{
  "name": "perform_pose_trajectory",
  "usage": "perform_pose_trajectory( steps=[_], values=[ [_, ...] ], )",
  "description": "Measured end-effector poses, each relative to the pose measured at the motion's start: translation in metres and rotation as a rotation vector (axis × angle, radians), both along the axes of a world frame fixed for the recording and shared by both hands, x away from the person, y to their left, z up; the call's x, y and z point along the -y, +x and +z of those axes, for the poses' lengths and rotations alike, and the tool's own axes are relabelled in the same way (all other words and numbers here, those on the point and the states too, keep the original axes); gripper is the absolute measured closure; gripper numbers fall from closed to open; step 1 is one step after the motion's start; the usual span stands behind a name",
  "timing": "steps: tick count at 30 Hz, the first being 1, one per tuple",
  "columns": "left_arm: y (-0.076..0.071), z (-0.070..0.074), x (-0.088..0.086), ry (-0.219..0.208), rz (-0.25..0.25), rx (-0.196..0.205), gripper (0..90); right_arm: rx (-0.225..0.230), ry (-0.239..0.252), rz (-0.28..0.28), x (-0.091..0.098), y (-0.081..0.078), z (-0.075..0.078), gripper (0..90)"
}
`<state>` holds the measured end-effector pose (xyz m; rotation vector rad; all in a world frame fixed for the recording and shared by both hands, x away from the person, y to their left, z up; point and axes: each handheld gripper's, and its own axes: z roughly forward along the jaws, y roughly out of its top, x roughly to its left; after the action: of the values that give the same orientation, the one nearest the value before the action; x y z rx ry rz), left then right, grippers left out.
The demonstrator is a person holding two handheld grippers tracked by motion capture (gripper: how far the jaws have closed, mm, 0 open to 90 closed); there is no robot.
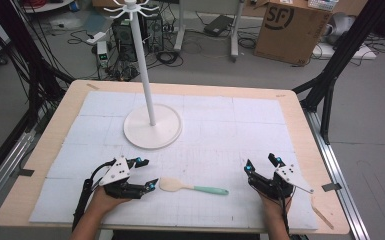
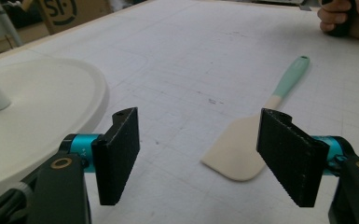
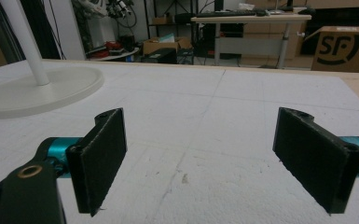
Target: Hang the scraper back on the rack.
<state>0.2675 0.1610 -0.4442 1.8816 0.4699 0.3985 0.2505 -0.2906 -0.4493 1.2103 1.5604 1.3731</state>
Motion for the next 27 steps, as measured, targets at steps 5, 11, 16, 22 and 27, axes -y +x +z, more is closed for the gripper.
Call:
perform_pose_trajectory(
  steps=[5, 11, 16, 22, 27],
  values=[
    [0.003, 0.000, 0.014, 0.023, -0.111, -0.018, 32.4, -0.002, -0.003, 0.003, -0.001, 0.000, 0.000, 16.7],
    [0.011, 0.000, 0.037, 0.093, -0.238, -0.052, 35.1, -0.002, -0.005, 0.001, -0.001, 0.000, 0.000, 16.7],
    [0.016, -0.001, 0.054, 0.148, -0.287, -0.041, 39.3, -0.002, -0.004, 0.002, -0.001, 0.000, 0.000, 16.7],
    [0.019, -0.003, 0.070, 0.163, -0.343, -0.056, 40.2, -0.003, -0.004, 0.002, -0.001, 0.000, 0.000, 16.8],
    [0.024, -0.002, 0.078, 0.165, -0.378, -0.072, 44.4, 0.001, -0.007, 0.001, -0.001, 0.000, 0.000, 16.8]
  ],
)
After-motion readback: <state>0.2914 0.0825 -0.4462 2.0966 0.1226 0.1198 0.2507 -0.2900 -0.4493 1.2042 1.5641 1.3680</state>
